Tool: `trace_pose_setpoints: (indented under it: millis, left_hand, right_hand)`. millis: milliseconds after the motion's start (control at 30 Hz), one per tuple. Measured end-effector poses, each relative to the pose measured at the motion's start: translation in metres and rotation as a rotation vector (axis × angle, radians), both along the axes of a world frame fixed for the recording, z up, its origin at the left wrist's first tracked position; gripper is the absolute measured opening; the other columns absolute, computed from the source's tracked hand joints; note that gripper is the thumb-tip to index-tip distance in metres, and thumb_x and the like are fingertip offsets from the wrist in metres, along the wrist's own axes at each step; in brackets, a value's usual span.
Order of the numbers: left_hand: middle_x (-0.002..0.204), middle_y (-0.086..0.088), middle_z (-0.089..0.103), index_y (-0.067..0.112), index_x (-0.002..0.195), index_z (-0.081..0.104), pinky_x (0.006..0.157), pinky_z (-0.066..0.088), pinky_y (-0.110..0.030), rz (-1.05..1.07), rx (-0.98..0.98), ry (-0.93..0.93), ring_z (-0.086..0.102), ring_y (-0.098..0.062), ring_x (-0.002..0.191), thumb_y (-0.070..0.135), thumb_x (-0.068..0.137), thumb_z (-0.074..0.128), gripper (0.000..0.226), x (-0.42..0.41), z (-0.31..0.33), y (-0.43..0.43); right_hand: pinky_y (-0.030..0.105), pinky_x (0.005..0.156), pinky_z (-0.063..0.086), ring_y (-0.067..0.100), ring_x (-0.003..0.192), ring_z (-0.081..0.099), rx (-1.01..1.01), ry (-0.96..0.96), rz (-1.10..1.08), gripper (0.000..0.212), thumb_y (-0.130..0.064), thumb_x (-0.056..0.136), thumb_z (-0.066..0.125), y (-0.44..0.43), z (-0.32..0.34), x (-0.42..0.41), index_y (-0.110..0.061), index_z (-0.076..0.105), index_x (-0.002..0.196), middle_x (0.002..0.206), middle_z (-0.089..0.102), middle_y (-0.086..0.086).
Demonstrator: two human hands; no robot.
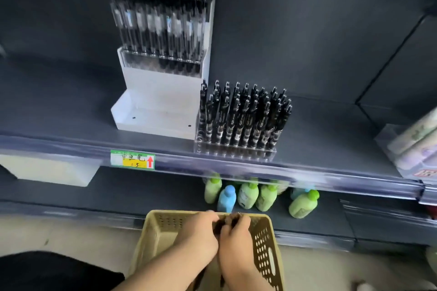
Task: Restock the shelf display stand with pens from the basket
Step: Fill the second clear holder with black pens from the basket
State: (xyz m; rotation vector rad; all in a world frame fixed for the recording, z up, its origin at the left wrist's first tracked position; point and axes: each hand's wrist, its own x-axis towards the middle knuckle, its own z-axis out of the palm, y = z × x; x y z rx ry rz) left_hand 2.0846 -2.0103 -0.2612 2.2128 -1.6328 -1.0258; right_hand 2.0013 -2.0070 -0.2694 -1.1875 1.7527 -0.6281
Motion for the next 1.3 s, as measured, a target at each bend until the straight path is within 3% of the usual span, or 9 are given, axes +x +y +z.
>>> trace_pose_setpoints:
  millis: [133,200,267,333,500,600,733,933,1300]
  left_hand:
    - [0.071,0.015,0.061,0.03,0.075,0.056,0.063,0.045,-0.016,0.022,-0.239,0.114,0.06,-0.002,0.073,0.034,0.082,0.067,0.014,0.025,0.068,-0.002]
    - [0.071,0.017,0.062,0.033,0.074,0.058,0.067,0.05,-0.013,0.099,-0.37,0.199,0.059,0.005,0.07,0.032,0.08,0.071,0.014,0.042,0.097,-0.003]
    - [0.071,0.012,0.068,0.029,0.073,0.063,0.071,0.057,-0.029,0.207,-0.48,0.286,0.065,-0.003,0.071,0.029,0.077,0.074,0.011,0.059,0.117,-0.01]
    - [0.073,0.011,0.07,0.026,0.074,0.065,0.072,0.056,-0.033,0.294,-0.562,0.312,0.067,-0.007,0.072,0.029,0.076,0.075,0.01,0.077,0.137,-0.019]
    - [0.077,0.011,0.07,0.026,0.079,0.067,0.075,0.052,-0.028,0.408,-0.678,0.362,0.065,-0.004,0.078,0.034,0.067,0.08,0.02,0.099,0.162,-0.05]
    - [0.076,0.017,0.069,0.033,0.079,0.064,0.07,0.046,-0.017,0.371,-0.703,0.364,0.063,0.005,0.076,0.036,0.063,0.082,0.024,0.101,0.161,-0.068]
    - [0.078,0.03,0.066,0.041,0.08,0.064,0.066,0.041,-0.008,0.351,-0.761,0.352,0.06,0.014,0.075,0.04,0.06,0.082,0.027,0.1,0.159,-0.086]
    - [0.081,0.039,0.06,0.039,0.076,0.062,0.065,0.042,0.0,0.339,-0.801,0.318,0.058,0.014,0.076,0.043,0.057,0.082,0.028,0.09,0.155,-0.098]
    - [0.082,0.031,0.064,0.038,0.076,0.059,0.065,0.045,-0.004,0.384,-0.903,0.396,0.061,0.01,0.076,0.035,0.056,0.082,0.03,0.092,0.158,-0.092]
  right_hand:
    - [0.021,0.067,0.042,0.015,0.081,0.059,-0.304,-0.127,-0.04,0.009,-0.024,0.098,0.038,-0.005,0.049,0.011,-0.028,0.046,0.096,0.09,0.062,0.001]
    - [0.025,0.081,0.047,0.014,0.092,0.058,-0.453,-0.164,0.028,0.014,-0.029,0.097,0.038,-0.01,0.079,0.013,-0.037,0.049,0.098,0.096,0.06,-0.002]
    - [0.02,0.093,0.042,0.002,0.102,0.053,-0.578,-0.16,0.099,0.02,-0.031,0.097,0.036,-0.015,0.11,0.011,-0.041,0.051,0.106,0.106,0.056,-0.008]
    - [0.007,0.092,0.033,-0.008,0.107,0.046,-0.67,-0.155,0.166,0.023,-0.031,0.097,0.034,-0.024,0.144,0.007,-0.045,0.051,0.106,0.11,0.051,-0.02]
    - [0.014,0.08,0.04,-0.005,0.088,0.052,-0.781,-0.267,0.191,0.025,-0.042,0.098,0.036,-0.057,0.218,0.008,-0.046,0.058,0.109,0.098,0.055,-0.016]
    - [0.023,0.076,0.045,0.0,0.073,0.057,-0.781,-0.587,0.166,0.022,-0.037,0.092,0.049,-0.084,0.241,0.016,-0.035,0.066,0.107,0.079,0.06,-0.011]
    - [0.026,0.082,0.049,0.007,0.079,0.063,-0.78,-0.929,0.174,0.03,-0.03,0.073,0.055,-0.116,0.252,0.025,-0.018,0.068,0.098,0.076,0.067,-0.004]
    - [0.011,0.068,0.049,-0.004,0.08,0.065,-0.778,-0.57,0.253,0.018,-0.036,0.067,0.065,-0.144,0.239,0.033,-0.028,0.075,0.08,0.087,0.073,-0.013]
    - [-0.002,0.069,0.041,-0.011,0.082,0.055,-0.738,0.077,0.442,0.012,-0.027,0.083,0.068,-0.154,0.217,0.041,-0.033,0.067,0.094,0.076,0.062,-0.02]
